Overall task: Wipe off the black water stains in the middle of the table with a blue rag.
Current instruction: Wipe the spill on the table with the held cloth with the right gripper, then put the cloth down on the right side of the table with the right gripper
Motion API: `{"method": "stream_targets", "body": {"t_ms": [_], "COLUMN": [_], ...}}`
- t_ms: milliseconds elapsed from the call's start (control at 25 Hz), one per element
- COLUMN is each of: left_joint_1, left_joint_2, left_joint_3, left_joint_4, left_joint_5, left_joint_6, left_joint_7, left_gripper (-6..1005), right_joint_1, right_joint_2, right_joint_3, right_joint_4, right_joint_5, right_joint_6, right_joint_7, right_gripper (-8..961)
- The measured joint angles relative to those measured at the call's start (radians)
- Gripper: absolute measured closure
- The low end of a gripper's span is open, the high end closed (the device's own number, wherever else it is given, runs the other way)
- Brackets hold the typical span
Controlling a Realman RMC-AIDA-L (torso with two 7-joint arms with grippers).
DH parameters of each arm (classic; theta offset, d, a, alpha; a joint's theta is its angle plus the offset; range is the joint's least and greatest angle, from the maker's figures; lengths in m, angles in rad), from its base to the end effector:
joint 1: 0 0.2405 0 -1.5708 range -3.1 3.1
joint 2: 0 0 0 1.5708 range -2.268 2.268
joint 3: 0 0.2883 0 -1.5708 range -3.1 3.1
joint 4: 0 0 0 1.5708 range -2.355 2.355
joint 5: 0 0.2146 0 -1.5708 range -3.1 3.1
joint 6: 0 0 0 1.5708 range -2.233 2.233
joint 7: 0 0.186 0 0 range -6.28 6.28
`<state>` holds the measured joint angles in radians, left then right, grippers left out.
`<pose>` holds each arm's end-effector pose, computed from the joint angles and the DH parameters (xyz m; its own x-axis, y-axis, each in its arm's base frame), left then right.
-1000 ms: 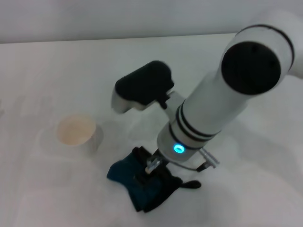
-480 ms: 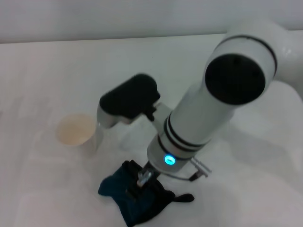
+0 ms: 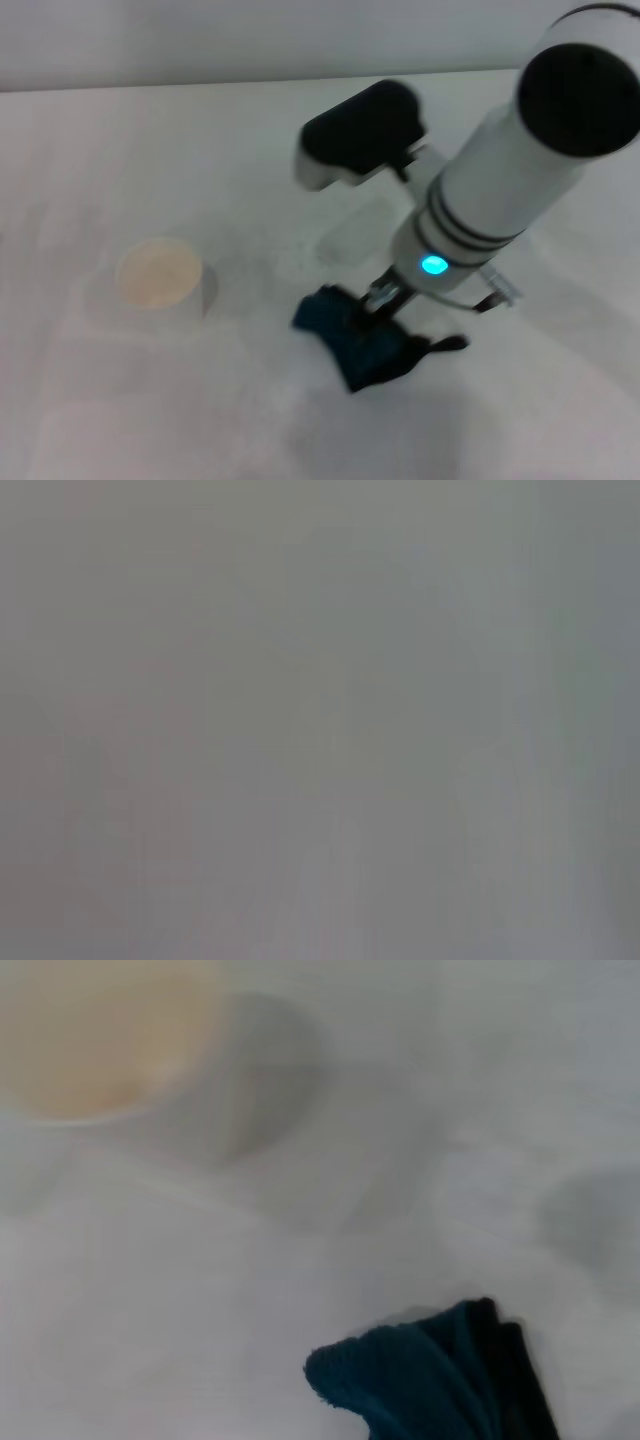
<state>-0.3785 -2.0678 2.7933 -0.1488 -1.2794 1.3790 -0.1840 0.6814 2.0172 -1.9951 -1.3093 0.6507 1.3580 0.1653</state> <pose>-0.4015 0.3420 0.0217 0.8523 -0.0957 0.5143 0.5061 -0.0977 -0.8569 0.1928 0.3418 -0.1403 0.5335 -0.8164 0.2209 -0.6550 -0.5641 -0.5028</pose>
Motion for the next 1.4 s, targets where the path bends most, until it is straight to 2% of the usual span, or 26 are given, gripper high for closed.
{"method": "stream_targets", "body": {"t_ms": [360, 720, 1240, 1400], "left_joint_1": [-0.011, -0.02, -0.033, -0.034], "left_joint_2": [0.0, 0.0, 0.0, 0.0], "left_joint_3": [0.0, 0.0, 0.0, 0.0], "left_joint_4": [0.0, 0.0, 0.0, 0.0], "left_joint_5": [-0.012, -0.014, -0.014, -0.014], "left_joint_6": [-0.022, -0.04, -0.048, -0.048], "left_joint_7": [0.0, 0.0, 0.0, 0.0], "left_gripper": [138, 137, 137, 137], "right_joint_1": [-0.112, -0.142, -0.138, -0.159], "right_joint_2": [-0.003, -0.005, -0.006, -0.005], "right_joint_3": [0.213, 0.365, 0.413, 0.427], "right_joint_4": [-0.109, -0.1, 0.006, -0.016], "right_joint_5": [-0.194, -0.313, -0.323, -0.313], "right_joint_6": [0.135, 0.191, 0.131, 0.115], "right_joint_7": [-0.054, -0.113, -0.167, -0.183], "right_gripper": [890, 878, 851, 843]}}
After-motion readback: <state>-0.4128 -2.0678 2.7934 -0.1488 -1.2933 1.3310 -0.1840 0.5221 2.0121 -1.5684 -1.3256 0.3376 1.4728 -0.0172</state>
